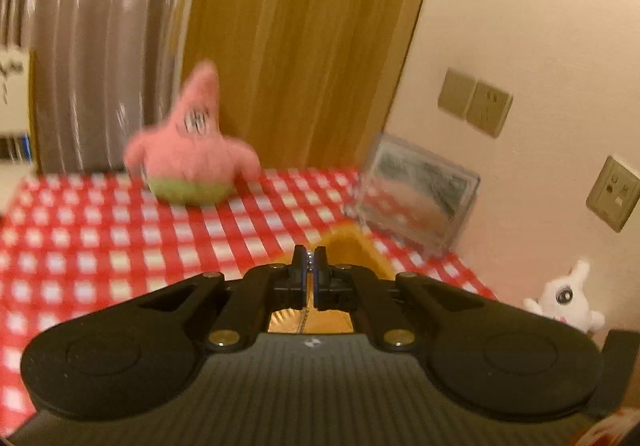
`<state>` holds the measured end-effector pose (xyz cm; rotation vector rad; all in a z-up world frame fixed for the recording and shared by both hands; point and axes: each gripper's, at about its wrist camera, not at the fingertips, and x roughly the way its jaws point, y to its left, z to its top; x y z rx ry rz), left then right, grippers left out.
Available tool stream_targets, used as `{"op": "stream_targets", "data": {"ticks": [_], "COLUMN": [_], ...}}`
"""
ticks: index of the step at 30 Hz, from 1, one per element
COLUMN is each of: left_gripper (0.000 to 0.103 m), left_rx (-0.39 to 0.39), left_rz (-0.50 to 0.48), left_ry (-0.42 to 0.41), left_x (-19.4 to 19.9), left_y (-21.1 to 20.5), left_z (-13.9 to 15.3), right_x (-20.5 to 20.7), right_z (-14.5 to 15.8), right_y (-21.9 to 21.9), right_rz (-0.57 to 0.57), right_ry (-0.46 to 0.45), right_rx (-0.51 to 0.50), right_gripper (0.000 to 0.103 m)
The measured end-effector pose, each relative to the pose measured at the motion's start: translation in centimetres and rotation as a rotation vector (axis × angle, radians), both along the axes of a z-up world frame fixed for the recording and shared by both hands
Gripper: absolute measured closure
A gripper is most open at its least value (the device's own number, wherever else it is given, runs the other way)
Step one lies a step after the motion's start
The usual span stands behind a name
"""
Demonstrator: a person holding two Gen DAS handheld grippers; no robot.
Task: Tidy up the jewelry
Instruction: 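Lift the pearl necklace into the tray and open the left tool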
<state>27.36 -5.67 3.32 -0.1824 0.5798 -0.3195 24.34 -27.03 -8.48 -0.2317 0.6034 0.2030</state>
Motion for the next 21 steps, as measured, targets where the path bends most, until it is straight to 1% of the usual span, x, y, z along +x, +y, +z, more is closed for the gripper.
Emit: {"op": "stream_targets", "data": {"ticks": [4,7,9,11,13,15,17,18,19,21], "left_gripper": [0.101,0.101,0.101,0.101,0.101,0.1,0.094,0.088,0.084,0.082], "left_rx": [-0.039,-0.043,-0.047,-0.059,-0.07,-0.065,-0.055,-0.056,-0.059,-0.065], "left_rz": [-0.013,-0.015,-0.016,-0.016,-0.037,-0.047,-0.054,-0.06,-0.06,-0.059], "left_ry": [0.134,0.204,0.24,0.258,0.268,0.275,0.277,0.284,0.287,0.282], "left_x": [0.7,0.7,0.6,0.5,0.5,0.3,0.0,-0.2,-0.5,-0.8], "left_y": [-1.1,-1.7,-1.9,-2.1,-2.4,-2.9,-3.1,-3.1,-3.0,-2.8], "left_z": [-4.6,-7.3,-8.6,-9.4,-9.7,-9.9,-9.9,-9.9,-9.8,-9.5], "right_x": [0.0,0.0,0.0,0.0,0.0,0.0,0.0,0.0,0.0,0.1], "right_z": [0.0,-0.1,-0.1,-0.1,-0.2,-0.2,-0.2,-0.2,-0.2,-0.2], "right_y": [-0.1,-0.1,-0.1,-0.1,-0.1,-0.1,-0.1,-0.1,-0.1,-0.1], "right_rz": [-0.002,-0.004,-0.005,-0.005,-0.006,-0.007,-0.007,-0.007,-0.008,-0.009], "right_ry": [0.003,0.005,0.007,0.007,0.009,0.011,0.011,0.012,0.013,0.014], "right_rx": [0.002,0.004,0.004,0.003,0.002,0.002,0.002,0.002,0.002,0.002], "right_gripper": [0.1,0.1,0.1,0.1,0.1,0.1,0.1,0.1,0.1,0.1]}}
